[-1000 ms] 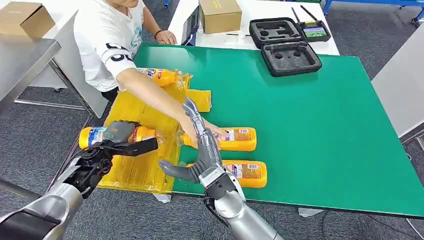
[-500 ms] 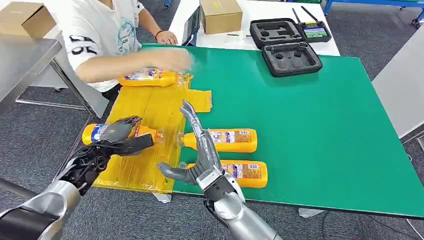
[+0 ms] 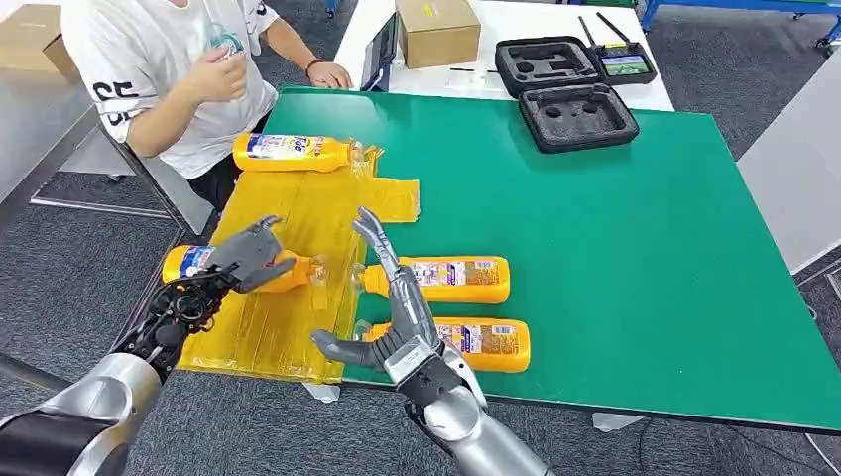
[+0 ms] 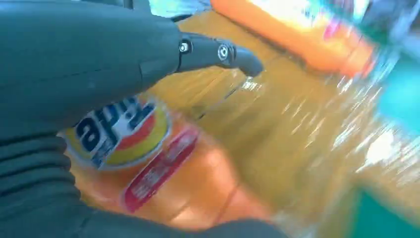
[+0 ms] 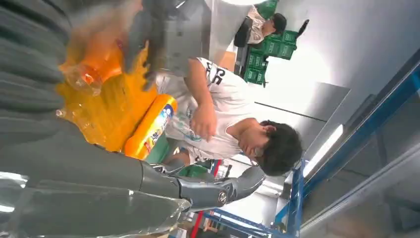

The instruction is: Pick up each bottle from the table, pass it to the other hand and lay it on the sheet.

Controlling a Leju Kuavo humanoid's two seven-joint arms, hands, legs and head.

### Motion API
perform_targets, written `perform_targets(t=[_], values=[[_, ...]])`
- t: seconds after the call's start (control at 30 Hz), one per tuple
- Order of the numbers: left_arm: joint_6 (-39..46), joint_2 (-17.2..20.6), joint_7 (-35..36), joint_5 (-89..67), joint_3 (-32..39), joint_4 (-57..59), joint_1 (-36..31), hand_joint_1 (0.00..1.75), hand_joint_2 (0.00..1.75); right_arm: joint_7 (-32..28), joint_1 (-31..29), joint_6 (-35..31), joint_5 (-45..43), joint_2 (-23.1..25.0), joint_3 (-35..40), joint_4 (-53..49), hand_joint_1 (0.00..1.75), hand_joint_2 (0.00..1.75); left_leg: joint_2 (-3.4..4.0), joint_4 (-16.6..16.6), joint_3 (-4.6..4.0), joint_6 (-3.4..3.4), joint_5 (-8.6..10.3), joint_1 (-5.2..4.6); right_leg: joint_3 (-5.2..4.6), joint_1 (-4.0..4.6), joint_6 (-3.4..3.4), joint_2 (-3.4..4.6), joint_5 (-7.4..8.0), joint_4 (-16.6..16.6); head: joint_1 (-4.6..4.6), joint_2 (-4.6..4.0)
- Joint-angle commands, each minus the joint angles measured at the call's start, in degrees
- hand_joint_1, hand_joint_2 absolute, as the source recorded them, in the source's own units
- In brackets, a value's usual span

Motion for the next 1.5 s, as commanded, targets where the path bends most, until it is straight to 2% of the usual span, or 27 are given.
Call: perform_targets(t=[0.03,0.1,0.17,0.23,0.3,0.43,0.47,0.7,0.73,0.8,0.93,0.97,1.2,1.37,1.43,1.5], values=[[6.52,-3.39,-1.61,6.41,9.16,-2.49,0.3,0.0,0.0,0.57,-0.38,0.99,0.12,0.1,-1.29,2.44,0.0,1.75,-0.06,0.01,0.26,0.08,-0.15,0.03,0.32,0.07,-0.1,-0.12,-0.15,-0.05,0.0,0.0],[6.52,-3.39,-1.61,6.41,9.16,-2.49,0.3,0.0,0.0,0.57,-0.38,0.99,0.12,0.1,-1.29,2.44,0.0,1.75,-0.03,-0.02,0.16,0.05,-0.08,0.0,0.16,0.03,-0.07,-0.08,-0.09,-0.04,-0.02,0.0],[18.9,-3.94,-5.14,6.35,10.07,-5.52,1.7,0.0,0.0,0.61,-0.09,1.51,0.12,0.65,-1.71,2.51,0.0,1.75,-0.07,0.0,0.2,0.06,-0.11,0.02,0.23,0.05,-0.09,-0.12,-0.13,-0.03,-0.02,0.0],[36.7,-4.32,-11.18,4.09,9.74,-9.23,3.5,0.0,0.0,1.01,-0.29,1.96,1.33,1.02,-1.35,2.28,0.0,1.75,-0.04,0.01,0.23,0.07,-0.14,0.02,0.26,0.06,-0.1,-0.11,-0.15,-0.04,0.0,0.0],[39.29,-4.54,-13.8,9.72,10.95,-14.22,5.73,0.0,0.0,3.7,-1.38,0.77,5.59,0.36,-1.14,1.51,0.0,1.75,0.06,-0.01,0.03,0.04,-0.06,0.0,0.01,0.02,-0.04,0.01,-0.05,-0.03,0.0,0.0],[40.69,-4.61,-14.1,10.73,11.39,-15.64,6.41,0.0,0.0,5.07,-1.84,0.98,6.84,-0.09,-1.36,1.13,0.0,1.75,0.0,0.01,0.19,0.08,-0.15,0.0,0.19,0.04,-0.08,-0.02,-0.15,-0.02,0.0,0.0],[42.04,-4.69,-14.1,13.19,11.68,-18.28,7.81,0.0,1.75,10.45,-2.99,1.21,12.24,-1.27,-0.69,1.28,0.0,1.75,-0.01,0.02,0.1,0.06,-0.1,0.01,0.11,0.03,-0.07,-0.04,-0.11,-0.02,0.0,0.0],[40.76,-5.02,-13.9,21.37,13.46,-37.19,21.25,0.0,1.75,26.72,-3.68,8.43,32.24,-6.78,-6.05,-0.9,0.0,1.75,0.09,-0.03,0.2,0.08,-0.14,-0.01,0.2,0.02,-0.07,0.05,-0.1,-0.09,0.0,0.0],[39.85,-4.99,-13.51,22.21,13.38,-39.77,22.94,0.0,1.75,31.06,-3.44,12.81,35.16,-7.91,-6.85,-0.68,0.0,1.75,0.12,-0.07,0.2,0.09,-0.13,-0.03,0.19,0.0,-0.04,0.09,-0.07,-0.13,-0.04,0.0],[38.3,-4.72,-13.01,23.84,13.0,-43.56,25.52,0.0,1.75,35.98,-4.1,18.95,38.87,-11.6,-6.78,1.91,0.0,1.75,0.09,-0.03,0.08,0.07,-0.1,0.0,0.1,0.02,-0.03,0.06,-0.05,-0.11,-0.04,0.0],[37.2,-4.3,-11.6,25.06,12.45,-46.53,28.15,0.0,1.75,37.34,-6.25,20.6,40.52,-14.95,-6.77,7.56,0.0,1.75,0.0,-0.02,0.28,0.15,-0.18,0.01,0.37,0.04,-0.02,-0.06,-0.13,-0.2,0.0,0.0],[37.11,-4.12,-11.52,25.09,12.22,-47.03,28.64,0.0,1.75,37.4,-6.33,20.63,40.35,-15.15,-7.1,7.94,0.0,1.75,0.03,-0.03,0.09,0.09,-0.11,-0.02,0.14,0.0,-0.02,0.0,-0.07,-0.13,-0.04,0.0],[36.43,-3.48,-11.23,26.28,10.35,-46.03,28.2,0.0,1.75,39.69,-4.13,22.98,40.56,-17.79,-7.08,3.68,0.0,1.75,-0.06,0.02,0.07,0.08,-0.15,-0.02,0.16,0.01,-0.08,-0.11,-0.13,-0.05,0.0,0.0],[37.97,-3.74,-12.92,26.64,9.36,-46.69,27.47,0.0,1.75,39.57,-2.76,22.92,40.48,-19.04,-6.34,2.56,0.0,1.75,-0.12,0.01,0.19,0.1,-0.19,0.01,0.27,0.05,-0.09,-0.18,-0.19,-0.08,-0.04,0.0],[38.54,-3.89,-13.23,26.7,9.2,-47.12,27.19,0.0,1.75,39.5,-2.37,23.08,40.19,-19.29,-6.2,2.58,0.0,1.75,-0.07,0.0,-0.03,0.07,-0.09,0.0,0.02,0.03,-0.03,-0.09,-0.07,-0.07,-0.02,0.0],[38.51,-3.99,-13.13,26.68,8.94,-47.26,26.86,0.0,1.75,39.5,-2.16,23.09,40.19,-19.37,-6.11,2.57,0.0,1.75,-0.1,0.05,0.14,0.12,-0.21,0.02,0.23,0.06,-0.07,-0.15,-0.18,-0.07,-0.02,0.0]])
